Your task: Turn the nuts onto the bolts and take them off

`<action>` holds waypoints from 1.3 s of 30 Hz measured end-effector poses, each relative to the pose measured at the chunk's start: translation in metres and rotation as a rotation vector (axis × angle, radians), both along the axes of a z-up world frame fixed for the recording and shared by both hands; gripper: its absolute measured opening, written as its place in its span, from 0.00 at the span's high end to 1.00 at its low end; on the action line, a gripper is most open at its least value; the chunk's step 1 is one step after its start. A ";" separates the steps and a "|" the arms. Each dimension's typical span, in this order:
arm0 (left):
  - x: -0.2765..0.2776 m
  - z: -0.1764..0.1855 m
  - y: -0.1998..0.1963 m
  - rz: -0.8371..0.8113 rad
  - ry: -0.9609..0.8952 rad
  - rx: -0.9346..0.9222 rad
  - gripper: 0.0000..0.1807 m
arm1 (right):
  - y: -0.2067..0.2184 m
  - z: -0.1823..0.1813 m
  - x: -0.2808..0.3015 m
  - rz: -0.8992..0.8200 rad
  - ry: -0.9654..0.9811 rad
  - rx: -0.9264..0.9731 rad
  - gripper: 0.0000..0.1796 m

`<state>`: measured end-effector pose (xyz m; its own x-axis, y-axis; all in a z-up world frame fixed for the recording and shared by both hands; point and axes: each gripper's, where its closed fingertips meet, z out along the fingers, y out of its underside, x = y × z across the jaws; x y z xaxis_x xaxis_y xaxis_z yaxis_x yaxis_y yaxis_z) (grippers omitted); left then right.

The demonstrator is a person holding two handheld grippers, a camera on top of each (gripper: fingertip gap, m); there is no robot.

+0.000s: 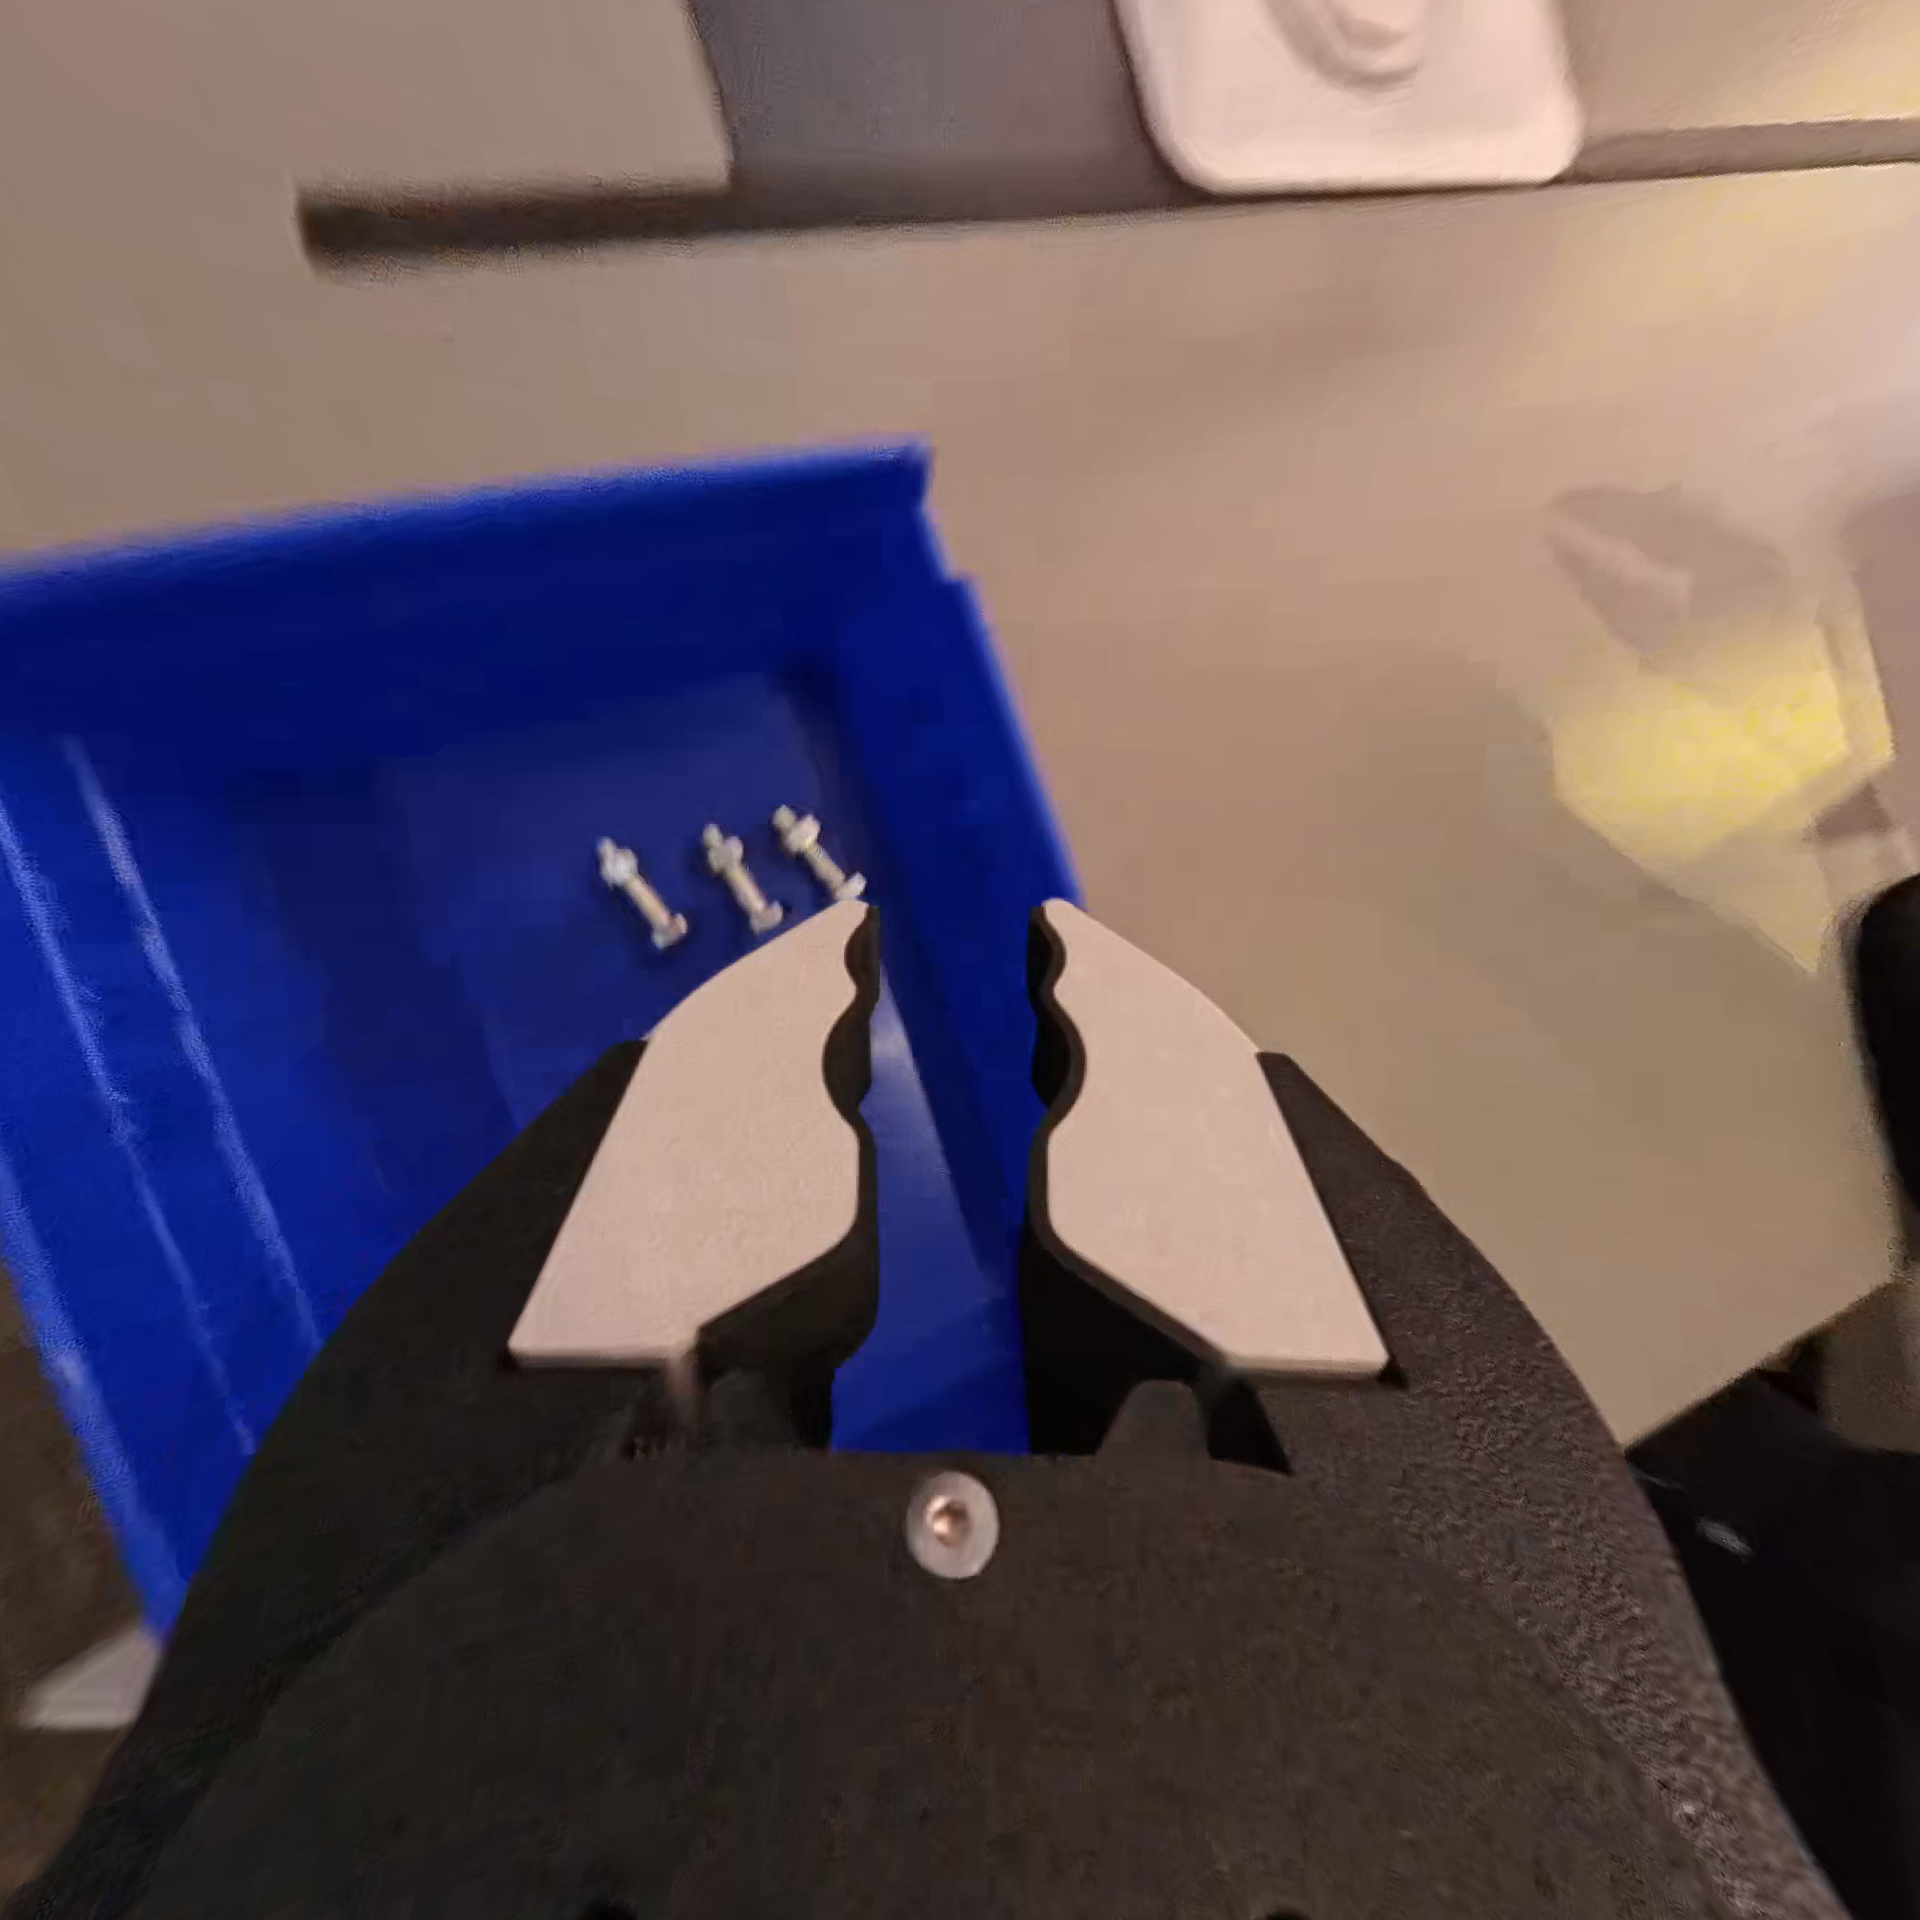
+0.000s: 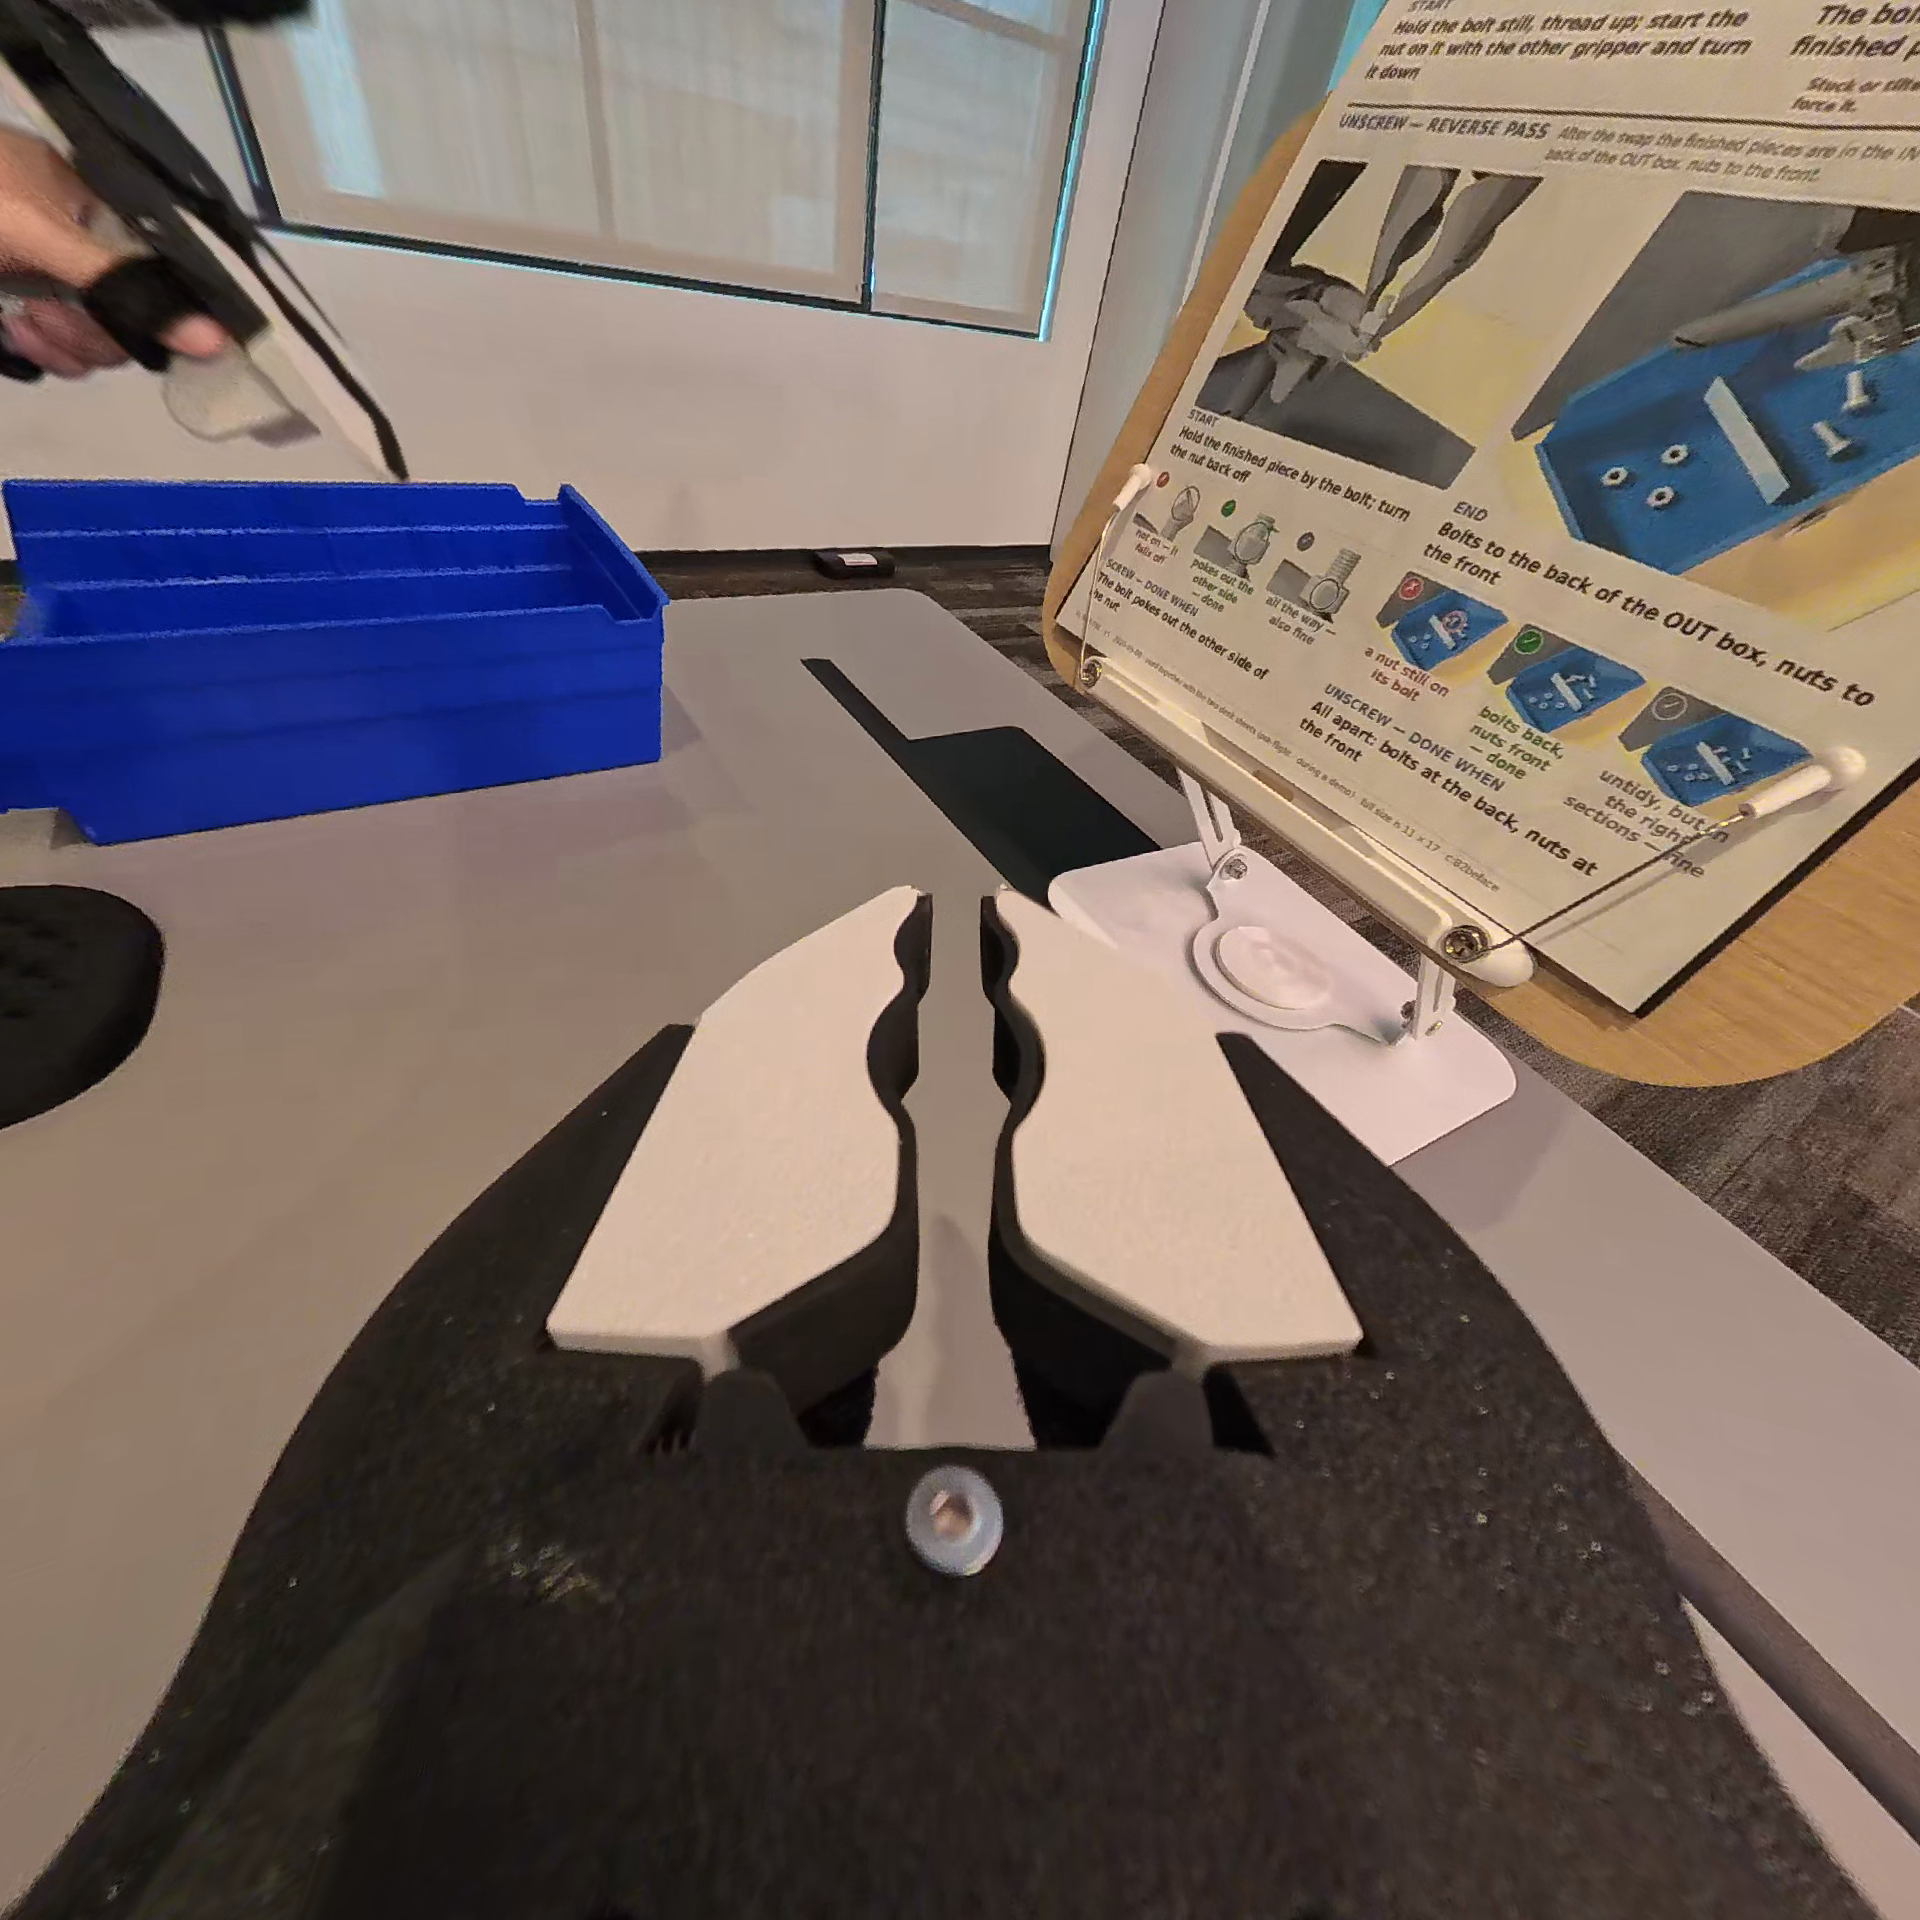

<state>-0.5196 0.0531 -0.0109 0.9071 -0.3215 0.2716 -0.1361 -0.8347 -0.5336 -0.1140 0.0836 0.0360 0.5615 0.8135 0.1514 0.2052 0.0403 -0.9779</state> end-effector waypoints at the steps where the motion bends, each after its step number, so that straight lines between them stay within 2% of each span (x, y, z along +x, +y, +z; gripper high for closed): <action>1: -0.009 -0.017 0.002 0.048 -0.030 -0.063 0.85 | 0.000 -0.002 0.001 -0.004 -0.010 -0.004 0.95; 5: -0.038 -0.074 0.011 0.204 0.009 -0.236 0.82 | 0.002 -0.009 0.004 -0.028 -0.060 -0.010 0.95; 12: -0.062 -0.112 0.032 0.331 0.161 -0.295 0.80 | 0.001 -0.011 0.008 -0.044 -0.092 -0.005 0.95; 20: -0.069 -0.131 0.035 0.347 0.242 -0.352 0.82 | 0.001 -0.013 0.010 -0.039 -0.115 -0.004 0.95; 24: -0.067 -0.133 0.029 0.310 0.276 -0.383 0.94 | 0.003 -0.014 0.012 -0.045 -0.137 -0.001 0.95; 28: -0.075 -0.130 0.028 0.283 0.308 -0.360 0.94 | 0.003 -0.019 0.013 -0.039 -0.147 -0.008 0.95; 31: -0.079 -0.104 0.037 0.282 0.255 -0.244 0.95 | 0.003 -0.019 0.010 -0.031 -0.150 -0.002 0.96; 34: -0.055 -0.039 0.052 0.216 0.146 -0.018 0.95 | -0.003 -0.009 0.001 -0.004 -0.139 0.040 0.96; 37: 0.001 0.039 0.052 0.082 0.119 0.252 0.95 | -0.014 0.006 -0.014 0.051 -0.116 0.078 0.96; 39: 0.064 0.081 0.045 -0.039 0.029 0.441 0.95 | -0.026 0.018 -0.025 0.107 -0.082 0.093 0.95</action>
